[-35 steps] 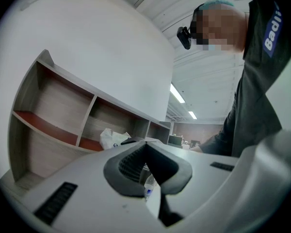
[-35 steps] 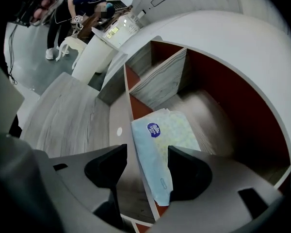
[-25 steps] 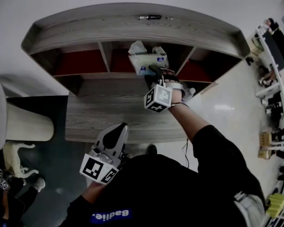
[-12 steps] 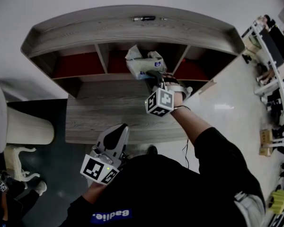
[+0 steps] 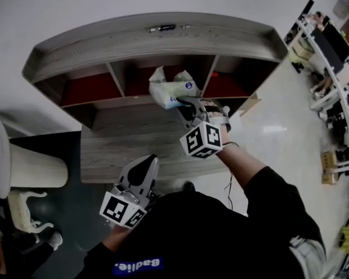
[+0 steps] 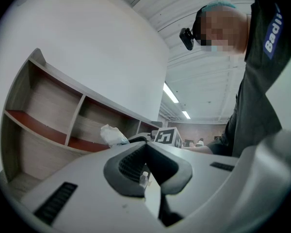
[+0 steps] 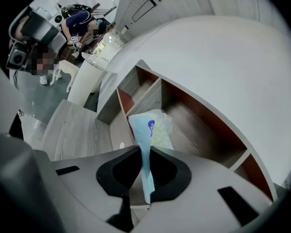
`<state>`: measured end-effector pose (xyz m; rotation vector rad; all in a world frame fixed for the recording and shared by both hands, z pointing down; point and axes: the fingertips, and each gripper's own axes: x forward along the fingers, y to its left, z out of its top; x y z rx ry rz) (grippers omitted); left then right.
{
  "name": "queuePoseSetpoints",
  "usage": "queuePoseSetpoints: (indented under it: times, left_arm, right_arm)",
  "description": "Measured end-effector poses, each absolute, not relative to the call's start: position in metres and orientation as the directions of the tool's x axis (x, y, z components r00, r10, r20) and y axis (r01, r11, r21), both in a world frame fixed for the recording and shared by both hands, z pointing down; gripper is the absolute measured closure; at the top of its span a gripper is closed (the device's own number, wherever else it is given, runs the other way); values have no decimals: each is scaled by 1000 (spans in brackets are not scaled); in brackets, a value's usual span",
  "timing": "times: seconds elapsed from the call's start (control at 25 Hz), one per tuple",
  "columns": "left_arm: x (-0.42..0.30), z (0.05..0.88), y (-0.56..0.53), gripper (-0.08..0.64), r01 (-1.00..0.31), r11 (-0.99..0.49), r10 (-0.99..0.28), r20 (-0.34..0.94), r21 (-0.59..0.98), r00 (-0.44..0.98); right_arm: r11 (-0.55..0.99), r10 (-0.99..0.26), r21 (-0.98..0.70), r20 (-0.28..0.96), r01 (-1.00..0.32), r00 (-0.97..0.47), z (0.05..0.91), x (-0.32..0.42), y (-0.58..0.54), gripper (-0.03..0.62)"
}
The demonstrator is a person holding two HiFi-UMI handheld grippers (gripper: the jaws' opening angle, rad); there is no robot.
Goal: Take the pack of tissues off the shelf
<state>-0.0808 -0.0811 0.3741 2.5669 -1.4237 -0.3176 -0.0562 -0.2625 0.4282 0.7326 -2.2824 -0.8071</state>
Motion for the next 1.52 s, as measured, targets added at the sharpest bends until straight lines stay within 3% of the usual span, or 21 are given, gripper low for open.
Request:
queuePoseSetpoints:
  times: [1.52]
  left_arm:
    - [-55,377,-96,558,-770,-580,-810,-87,267,580]
  right_arm:
    - [848,-509,298,227,-438,-831,402,-8,-174,534]
